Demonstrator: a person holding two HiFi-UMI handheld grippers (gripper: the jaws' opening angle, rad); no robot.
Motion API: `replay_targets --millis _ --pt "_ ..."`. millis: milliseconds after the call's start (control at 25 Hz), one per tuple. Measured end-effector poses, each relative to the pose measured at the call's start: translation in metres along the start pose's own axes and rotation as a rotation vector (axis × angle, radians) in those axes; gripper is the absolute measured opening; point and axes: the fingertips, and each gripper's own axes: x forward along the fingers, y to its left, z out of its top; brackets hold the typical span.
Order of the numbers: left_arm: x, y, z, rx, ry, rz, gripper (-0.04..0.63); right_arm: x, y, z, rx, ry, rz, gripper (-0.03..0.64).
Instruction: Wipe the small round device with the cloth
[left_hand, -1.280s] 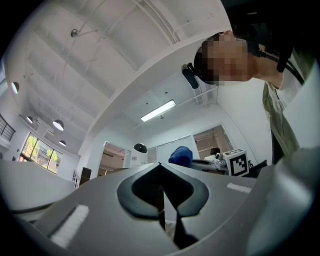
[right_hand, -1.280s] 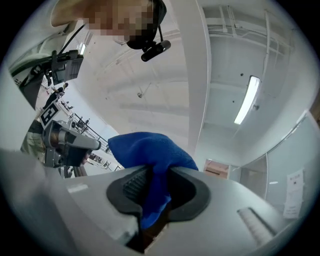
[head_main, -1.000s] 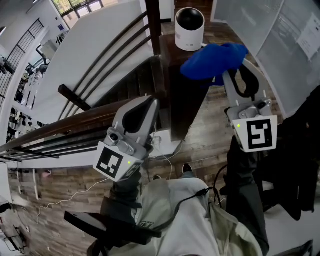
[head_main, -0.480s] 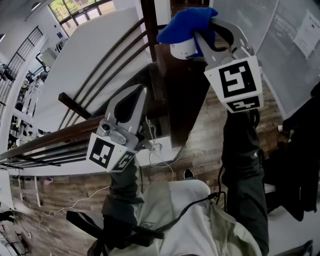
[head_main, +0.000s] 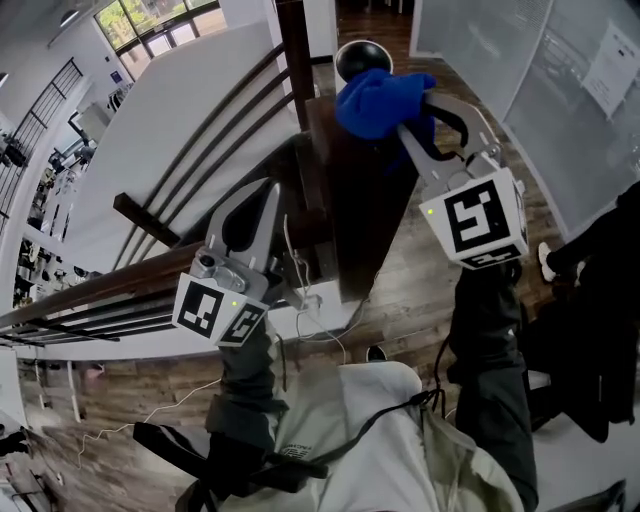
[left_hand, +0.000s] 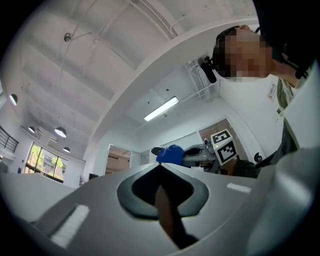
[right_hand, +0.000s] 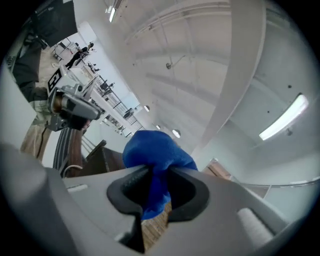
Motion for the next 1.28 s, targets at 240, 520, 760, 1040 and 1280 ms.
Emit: replay_targets --millis 240,520,760,1040,1280 --pt "-0.004 0.0 -0.001 -0.002 -0.001 0.017 0.0 0.006 -0.097 0.011 0.081 -0.089 -0.199 0.081" --pt "-0.015 0.001 -0.009 -0.008 0.021 0.048 0.0 0.027 -0.046 -0.01 0.069 -0.047 -0.079 0.081" --pt "-0.022 0.008 -0.017 -0.019 0.037 0.085 0.0 0.016 -0.012 -0.032 -0.005 0.049 0.042 0.081" --pt "-0.02 0.003 -0.022 -0.029 0.052 0.08 0.0 -0.013 -0.075 0.015 -0.044 -0.066 -0.17 0.081" --pt "-0.027 0.0 -0.021 -0.041 0.051 0.091 0.0 0.012 -0.043 0.062 -0.232 -0.052 -0.176 0.081"
